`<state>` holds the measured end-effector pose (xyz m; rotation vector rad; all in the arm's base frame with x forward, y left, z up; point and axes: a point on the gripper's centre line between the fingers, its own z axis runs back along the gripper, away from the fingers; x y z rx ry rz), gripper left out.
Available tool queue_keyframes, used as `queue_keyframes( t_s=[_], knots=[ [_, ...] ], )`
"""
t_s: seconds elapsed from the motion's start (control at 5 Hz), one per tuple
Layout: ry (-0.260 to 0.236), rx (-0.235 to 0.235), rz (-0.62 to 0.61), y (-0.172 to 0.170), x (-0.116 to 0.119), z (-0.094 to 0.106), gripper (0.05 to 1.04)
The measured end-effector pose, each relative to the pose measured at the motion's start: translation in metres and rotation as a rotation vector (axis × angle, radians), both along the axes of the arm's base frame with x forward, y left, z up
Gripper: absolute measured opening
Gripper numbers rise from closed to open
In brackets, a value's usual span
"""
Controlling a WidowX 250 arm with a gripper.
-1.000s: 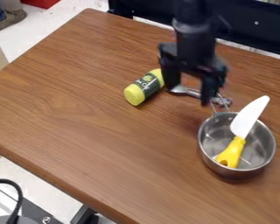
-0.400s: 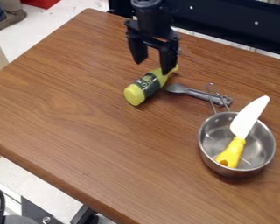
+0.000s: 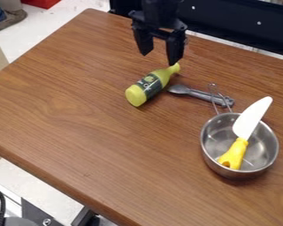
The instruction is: Put the knife in the pot
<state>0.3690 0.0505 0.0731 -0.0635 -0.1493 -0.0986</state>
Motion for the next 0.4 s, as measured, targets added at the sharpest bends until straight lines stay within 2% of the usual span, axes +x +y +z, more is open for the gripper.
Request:
queue_keyframes(
  t_s=[0.4],
  knots=[
    [0.016, 0.011, 0.066, 0.032, 0.022, -0.006, 0.999]
  ],
)
